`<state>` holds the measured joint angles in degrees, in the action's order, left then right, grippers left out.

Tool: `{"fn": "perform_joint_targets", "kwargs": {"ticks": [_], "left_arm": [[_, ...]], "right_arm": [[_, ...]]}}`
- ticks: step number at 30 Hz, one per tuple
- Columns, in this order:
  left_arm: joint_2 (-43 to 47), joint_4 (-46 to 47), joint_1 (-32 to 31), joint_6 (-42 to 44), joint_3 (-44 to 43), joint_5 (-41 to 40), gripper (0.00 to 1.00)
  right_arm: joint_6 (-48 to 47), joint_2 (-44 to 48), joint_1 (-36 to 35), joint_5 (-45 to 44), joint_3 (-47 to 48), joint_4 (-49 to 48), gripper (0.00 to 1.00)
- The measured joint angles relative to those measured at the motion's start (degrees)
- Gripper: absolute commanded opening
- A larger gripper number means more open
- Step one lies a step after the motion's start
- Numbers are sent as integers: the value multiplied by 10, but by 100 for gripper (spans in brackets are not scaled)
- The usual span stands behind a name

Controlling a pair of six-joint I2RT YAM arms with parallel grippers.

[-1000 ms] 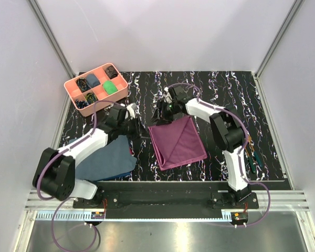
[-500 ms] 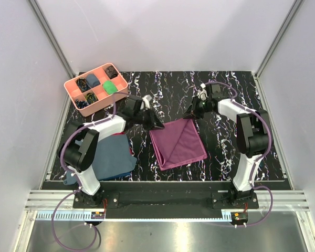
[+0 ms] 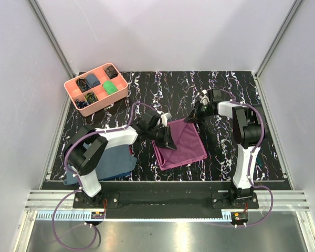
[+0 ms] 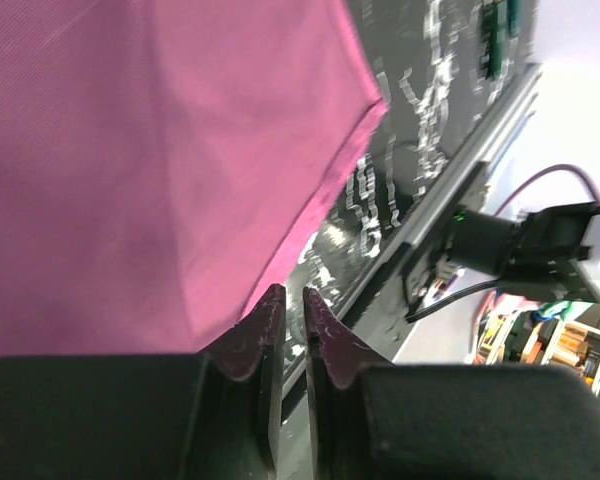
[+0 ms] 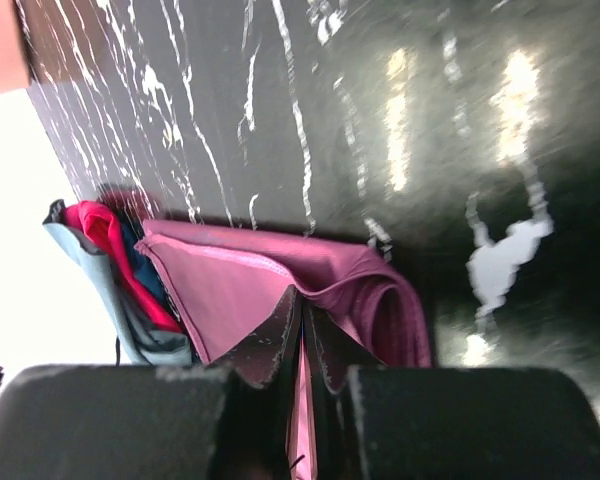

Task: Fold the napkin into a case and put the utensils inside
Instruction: Smooth out the upper triangle-folded napkin at the center of the board.

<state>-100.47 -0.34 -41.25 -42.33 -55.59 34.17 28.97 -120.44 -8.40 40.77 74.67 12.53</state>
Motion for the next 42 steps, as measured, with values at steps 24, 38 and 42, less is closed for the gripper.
{"fn": "perform_joint_targets", "kwargs": {"ticks": [24, 38, 42], "left_arm": [[7, -36, 1, 74, 92, -10, 11], [109, -43, 1, 72, 168, -27, 25], [153, -48, 1, 63, 178, -31, 38]], "right_arm": [[30, -5, 7, 20, -28, -55, 9], [35, 19, 6, 24, -64, -58, 24], [36, 56, 6, 22, -82, -56, 31]]}}
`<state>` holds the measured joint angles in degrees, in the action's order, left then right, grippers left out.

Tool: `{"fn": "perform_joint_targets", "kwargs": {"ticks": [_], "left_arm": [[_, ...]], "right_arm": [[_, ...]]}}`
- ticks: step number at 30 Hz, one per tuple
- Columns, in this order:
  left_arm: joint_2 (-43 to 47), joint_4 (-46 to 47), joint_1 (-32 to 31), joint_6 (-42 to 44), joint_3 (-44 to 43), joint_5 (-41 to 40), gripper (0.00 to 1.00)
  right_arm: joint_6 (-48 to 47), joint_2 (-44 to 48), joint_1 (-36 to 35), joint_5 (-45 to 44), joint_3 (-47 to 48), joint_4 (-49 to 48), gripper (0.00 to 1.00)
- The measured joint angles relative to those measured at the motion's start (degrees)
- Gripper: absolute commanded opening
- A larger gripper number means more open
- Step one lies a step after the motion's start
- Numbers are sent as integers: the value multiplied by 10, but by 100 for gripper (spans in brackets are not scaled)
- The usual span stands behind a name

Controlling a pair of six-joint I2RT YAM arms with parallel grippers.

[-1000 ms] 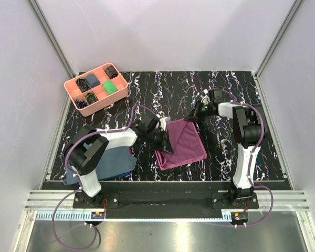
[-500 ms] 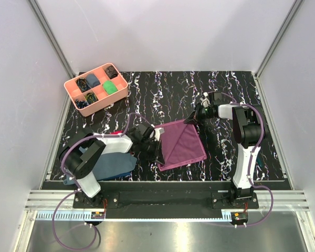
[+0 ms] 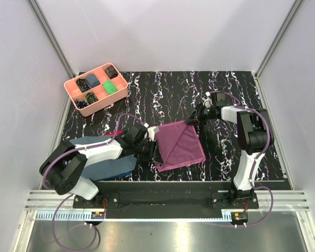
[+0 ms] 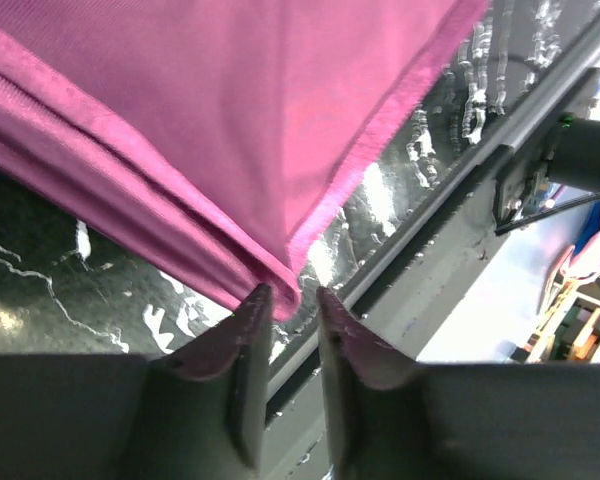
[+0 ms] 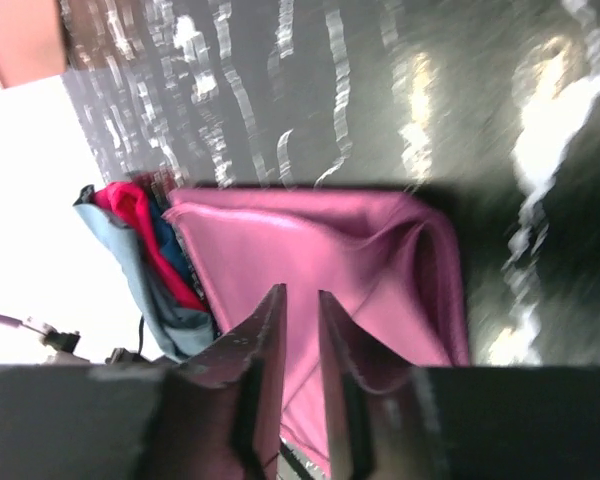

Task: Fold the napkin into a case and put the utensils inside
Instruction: Smooth out the upper triangle-folded napkin at the center of the board.

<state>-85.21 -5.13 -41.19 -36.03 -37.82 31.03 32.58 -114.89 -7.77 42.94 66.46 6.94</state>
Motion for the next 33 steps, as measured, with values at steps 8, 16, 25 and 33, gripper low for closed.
{"fn": "perform_joint_targets", "kwargs": {"ticks": [8, 16, 25, 33], "left_arm": [[20, -4, -1, -16, 0, -2, 38], [-3, -12, -1, -19, 0, -15, 31], [-21, -12, -1, -20, -1, -19, 25], [-21, 0, -2, -38, -1, -19, 21]], "right_arm": [[-9, 122, 0, -20, -64, 28, 38], [-17, 179, -36, -44, -171, 42, 27], [-10, 183, -67, -51, -236, 36, 23], [-4, 194, -82, -60, -240, 24, 22]]}}
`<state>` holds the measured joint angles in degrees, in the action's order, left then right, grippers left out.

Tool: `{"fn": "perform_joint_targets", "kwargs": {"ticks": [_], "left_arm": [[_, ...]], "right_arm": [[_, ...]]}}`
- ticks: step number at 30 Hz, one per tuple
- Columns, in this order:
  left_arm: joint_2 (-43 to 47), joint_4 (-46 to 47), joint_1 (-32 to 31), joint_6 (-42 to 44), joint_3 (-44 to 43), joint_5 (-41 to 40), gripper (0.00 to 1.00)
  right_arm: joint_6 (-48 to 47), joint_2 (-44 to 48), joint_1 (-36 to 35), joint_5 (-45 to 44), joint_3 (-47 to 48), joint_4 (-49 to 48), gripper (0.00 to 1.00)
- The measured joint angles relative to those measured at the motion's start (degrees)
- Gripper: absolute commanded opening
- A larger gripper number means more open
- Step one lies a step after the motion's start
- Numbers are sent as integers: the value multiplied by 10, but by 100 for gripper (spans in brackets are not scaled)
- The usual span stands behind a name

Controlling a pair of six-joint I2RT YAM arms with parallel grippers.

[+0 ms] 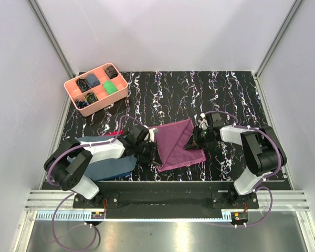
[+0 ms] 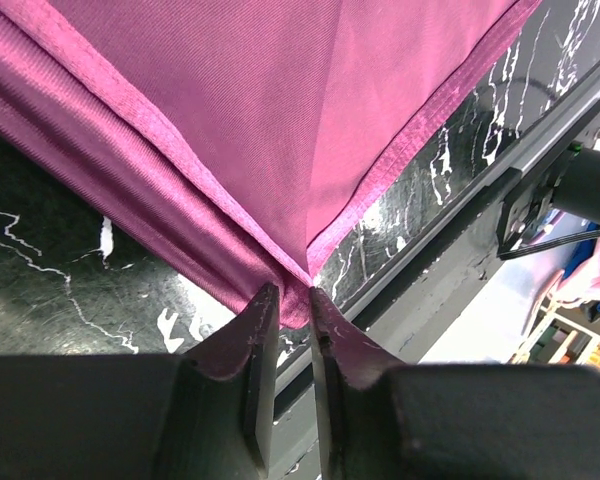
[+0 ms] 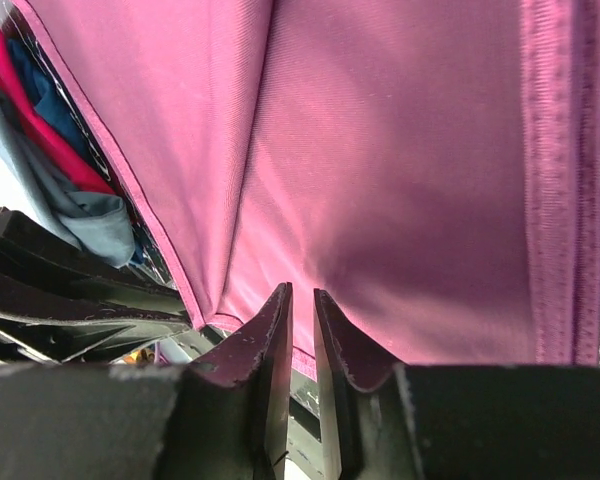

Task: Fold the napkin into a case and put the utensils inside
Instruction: Smooth out the upper triangle-folded napkin at the center of the board.

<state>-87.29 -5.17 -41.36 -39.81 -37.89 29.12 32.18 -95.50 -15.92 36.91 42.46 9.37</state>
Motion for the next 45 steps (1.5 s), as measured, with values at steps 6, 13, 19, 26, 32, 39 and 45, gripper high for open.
{"fn": "perform_joint_targets", "kwargs": {"ticks": [6, 13, 19, 26, 32, 39, 45], "left_arm": [[1, 6, -9, -20, 0, 0, 25], [14, 9, -16, -38, 0, -3, 31], [5, 12, -16, -38, 0, -5, 27], [-11, 7, -16, -40, 0, -15, 7], [-9, -8, -16, -31, 0, -32, 0], [17, -26, -16, -28, 6, -40, 0], [30, -31, -16, -25, 14, -43, 0]], "right_arm": [[5, 0, -7, 0, -4, -8, 22], [7, 0, -7, 0, -5, -12, 21], [9, 0, -12, 0, -13, -19, 21], [12, 5, -13, 0, -23, -21, 21], [14, 14, -13, 0, -29, -23, 20], [22, 37, -14, -17, -47, -23, 19], [31, 51, -14, -35, -61, -23, 18]]}}
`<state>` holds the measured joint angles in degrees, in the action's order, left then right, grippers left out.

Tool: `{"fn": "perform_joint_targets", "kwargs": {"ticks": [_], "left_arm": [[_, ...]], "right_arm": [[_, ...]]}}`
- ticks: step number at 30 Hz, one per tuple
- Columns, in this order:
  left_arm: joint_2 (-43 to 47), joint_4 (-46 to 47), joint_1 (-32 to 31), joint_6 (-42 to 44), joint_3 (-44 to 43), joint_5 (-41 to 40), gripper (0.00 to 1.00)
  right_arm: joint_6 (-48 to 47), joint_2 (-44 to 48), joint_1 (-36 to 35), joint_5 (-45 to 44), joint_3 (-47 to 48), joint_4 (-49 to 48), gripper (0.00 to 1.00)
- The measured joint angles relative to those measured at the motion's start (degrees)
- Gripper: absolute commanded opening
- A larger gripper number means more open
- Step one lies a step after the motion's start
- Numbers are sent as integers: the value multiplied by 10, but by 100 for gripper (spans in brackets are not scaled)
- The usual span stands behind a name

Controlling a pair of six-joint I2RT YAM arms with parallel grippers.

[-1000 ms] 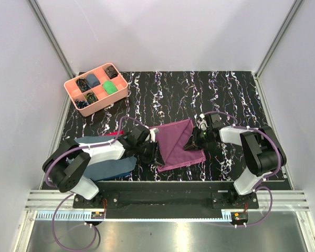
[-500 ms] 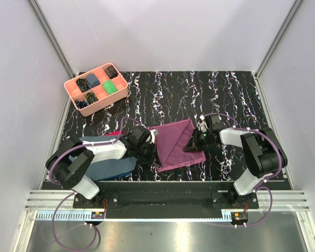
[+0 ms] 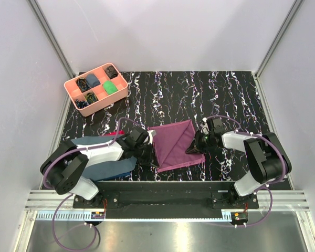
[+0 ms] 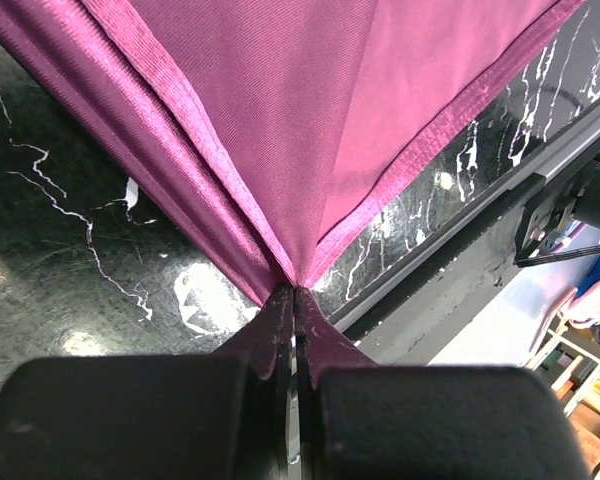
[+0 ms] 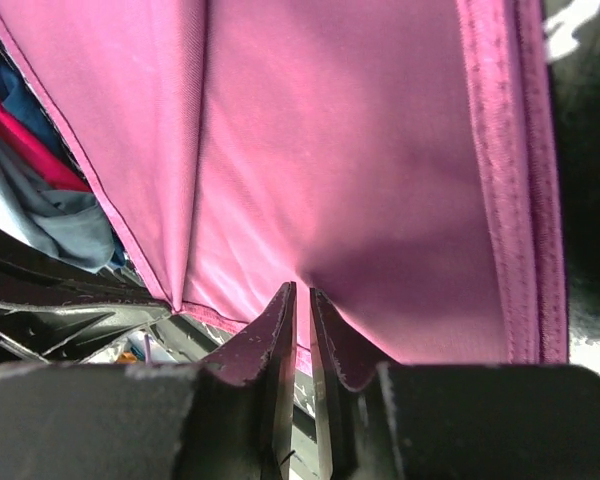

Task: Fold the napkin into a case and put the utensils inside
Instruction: Smooth out the upper triangle-folded napkin at the center of the board.

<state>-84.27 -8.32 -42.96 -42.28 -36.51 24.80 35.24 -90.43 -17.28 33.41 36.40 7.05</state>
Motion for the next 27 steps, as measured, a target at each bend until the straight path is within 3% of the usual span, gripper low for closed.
{"fn": "perform_joint_targets", "kwargs": {"ticks": [16, 26, 27], "left_arm": [[-16, 45, 0, -13, 35, 7, 3], [-19, 52, 0, -15, 35, 6, 11], [-24, 52, 0, -15, 31, 7, 15]], "right_arm": [[35, 22, 21, -41, -23, -1, 13], [47, 11, 32, -59, -2, 18, 12], [46, 8, 35, -64, 3, 20, 12]]}}
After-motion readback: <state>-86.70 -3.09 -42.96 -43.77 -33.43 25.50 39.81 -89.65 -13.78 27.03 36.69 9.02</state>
